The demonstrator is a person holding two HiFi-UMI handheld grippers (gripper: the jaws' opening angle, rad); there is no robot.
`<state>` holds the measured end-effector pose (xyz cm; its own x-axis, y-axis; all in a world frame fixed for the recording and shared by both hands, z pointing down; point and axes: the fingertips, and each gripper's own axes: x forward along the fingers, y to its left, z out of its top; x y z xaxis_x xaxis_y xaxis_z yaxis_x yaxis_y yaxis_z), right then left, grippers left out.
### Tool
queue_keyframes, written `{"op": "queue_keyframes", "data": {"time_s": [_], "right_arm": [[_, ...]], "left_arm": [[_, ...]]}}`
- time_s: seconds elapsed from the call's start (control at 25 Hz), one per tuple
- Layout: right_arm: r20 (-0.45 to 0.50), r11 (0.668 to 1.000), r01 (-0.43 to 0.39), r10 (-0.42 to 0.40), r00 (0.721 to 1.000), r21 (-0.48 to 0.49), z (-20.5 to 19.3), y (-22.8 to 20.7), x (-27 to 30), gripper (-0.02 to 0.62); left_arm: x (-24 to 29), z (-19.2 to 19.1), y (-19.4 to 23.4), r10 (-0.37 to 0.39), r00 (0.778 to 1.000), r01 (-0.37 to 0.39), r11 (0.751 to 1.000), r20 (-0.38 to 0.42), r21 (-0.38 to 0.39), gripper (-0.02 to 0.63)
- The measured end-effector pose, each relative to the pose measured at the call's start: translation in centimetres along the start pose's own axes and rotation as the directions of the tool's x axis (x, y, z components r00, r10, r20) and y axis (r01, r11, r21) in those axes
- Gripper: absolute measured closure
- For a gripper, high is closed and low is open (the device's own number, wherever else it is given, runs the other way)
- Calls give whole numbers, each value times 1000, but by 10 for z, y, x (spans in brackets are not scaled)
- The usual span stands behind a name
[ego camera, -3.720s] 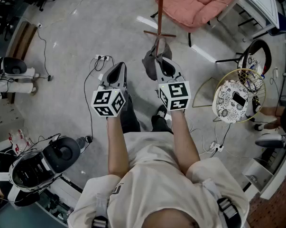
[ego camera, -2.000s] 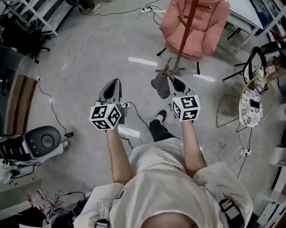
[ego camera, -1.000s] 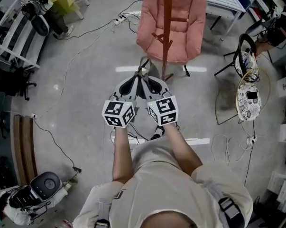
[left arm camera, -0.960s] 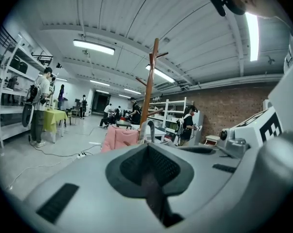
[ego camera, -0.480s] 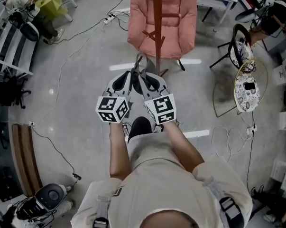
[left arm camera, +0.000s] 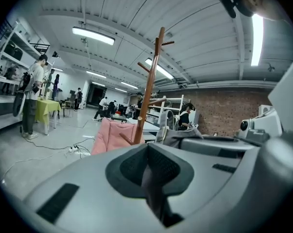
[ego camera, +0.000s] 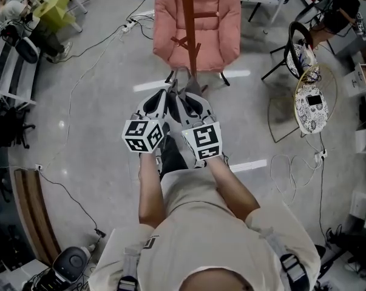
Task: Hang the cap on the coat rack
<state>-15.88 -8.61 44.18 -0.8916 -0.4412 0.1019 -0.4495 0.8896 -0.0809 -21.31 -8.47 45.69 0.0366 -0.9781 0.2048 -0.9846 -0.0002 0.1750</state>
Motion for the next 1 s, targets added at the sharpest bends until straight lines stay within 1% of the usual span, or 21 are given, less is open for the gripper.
{"op": "queue_keyframes", "data": {"time_s": [0.16, 0.36, 0.52, 0.76, 1.0], "right_arm": [[16, 1000, 18, -18, 1000, 23, 5, -3, -1, 584], [3, 999, 45, -45, 999, -2, 4, -12, 2, 584], [-2, 998, 58, -58, 998, 3, 6, -17, 7, 584], [-3, 998, 64, -64, 998, 7, 3, -16, 16, 584], [-5, 997, 74, -74, 997, 7, 2, -18, 32, 584]], "left_arm": [[6, 4, -8, -42, 999, 42, 999, -2, 21, 600], [19, 4, -9, -68, 998, 68, 998, 1, -15, 600], [25, 7, -10, -83, 997, 83, 996, -3, -8, 599], [27, 5, -6, -90, 996, 90, 996, -7, -7, 600], [34, 6, 5, -94, 995, 94, 995, -21, 11, 600]]}}
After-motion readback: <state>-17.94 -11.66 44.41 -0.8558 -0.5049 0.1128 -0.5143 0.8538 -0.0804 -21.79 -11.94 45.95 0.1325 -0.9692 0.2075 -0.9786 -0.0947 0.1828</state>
